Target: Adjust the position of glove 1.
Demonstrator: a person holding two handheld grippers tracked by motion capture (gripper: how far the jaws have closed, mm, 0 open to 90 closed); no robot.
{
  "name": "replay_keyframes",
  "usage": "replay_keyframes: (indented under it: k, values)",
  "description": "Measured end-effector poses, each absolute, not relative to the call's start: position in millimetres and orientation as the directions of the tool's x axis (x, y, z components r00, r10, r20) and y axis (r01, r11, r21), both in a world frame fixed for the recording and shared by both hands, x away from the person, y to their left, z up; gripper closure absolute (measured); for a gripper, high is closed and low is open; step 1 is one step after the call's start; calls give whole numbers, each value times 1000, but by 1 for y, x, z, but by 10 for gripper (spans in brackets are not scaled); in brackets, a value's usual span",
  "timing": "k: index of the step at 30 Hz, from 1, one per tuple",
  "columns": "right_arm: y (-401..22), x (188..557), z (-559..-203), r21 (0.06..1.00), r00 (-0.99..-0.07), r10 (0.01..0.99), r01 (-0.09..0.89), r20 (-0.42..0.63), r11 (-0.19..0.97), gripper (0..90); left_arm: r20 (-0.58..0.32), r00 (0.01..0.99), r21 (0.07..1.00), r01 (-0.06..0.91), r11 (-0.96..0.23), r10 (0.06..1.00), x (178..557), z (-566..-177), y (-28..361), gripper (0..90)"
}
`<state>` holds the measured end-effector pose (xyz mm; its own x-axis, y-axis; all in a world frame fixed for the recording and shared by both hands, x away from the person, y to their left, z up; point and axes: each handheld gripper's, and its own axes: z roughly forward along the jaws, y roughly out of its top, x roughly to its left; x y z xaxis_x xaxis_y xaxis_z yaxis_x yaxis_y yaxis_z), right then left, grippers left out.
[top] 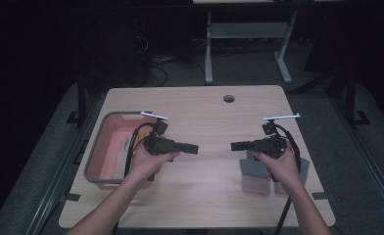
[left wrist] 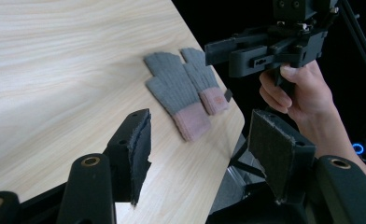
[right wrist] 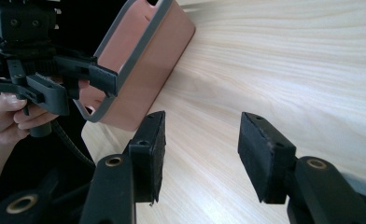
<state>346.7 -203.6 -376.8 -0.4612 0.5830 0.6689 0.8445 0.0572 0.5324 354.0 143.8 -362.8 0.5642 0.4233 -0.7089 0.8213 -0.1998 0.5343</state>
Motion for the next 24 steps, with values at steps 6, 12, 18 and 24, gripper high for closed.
replay_keyframes:
  k: [6, 12, 18, 24]
  values:
    - [-221, 339, -380, 540, -448, 605, 841, 658, 36, 508, -707, 579, 535, 813, -229, 406, 353, -366, 123, 393]
    - [-240, 332, -384, 539, -432, 619, 842, 656, 16, 504, -710, 587, 531, 809, -253, 389, 352, -369, 104, 384]
    - [-254, 326, -387, 539, -417, 625, 842, 660, -7, 485, -718, 599, 534, 801, -272, 355, 352, -371, 89, 388]
    - [-266, 322, -390, 538, -405, 658, 843, 635, -1, 480, -721, 597, 530, 802, -275, 351, 352, -375, 81, 385]
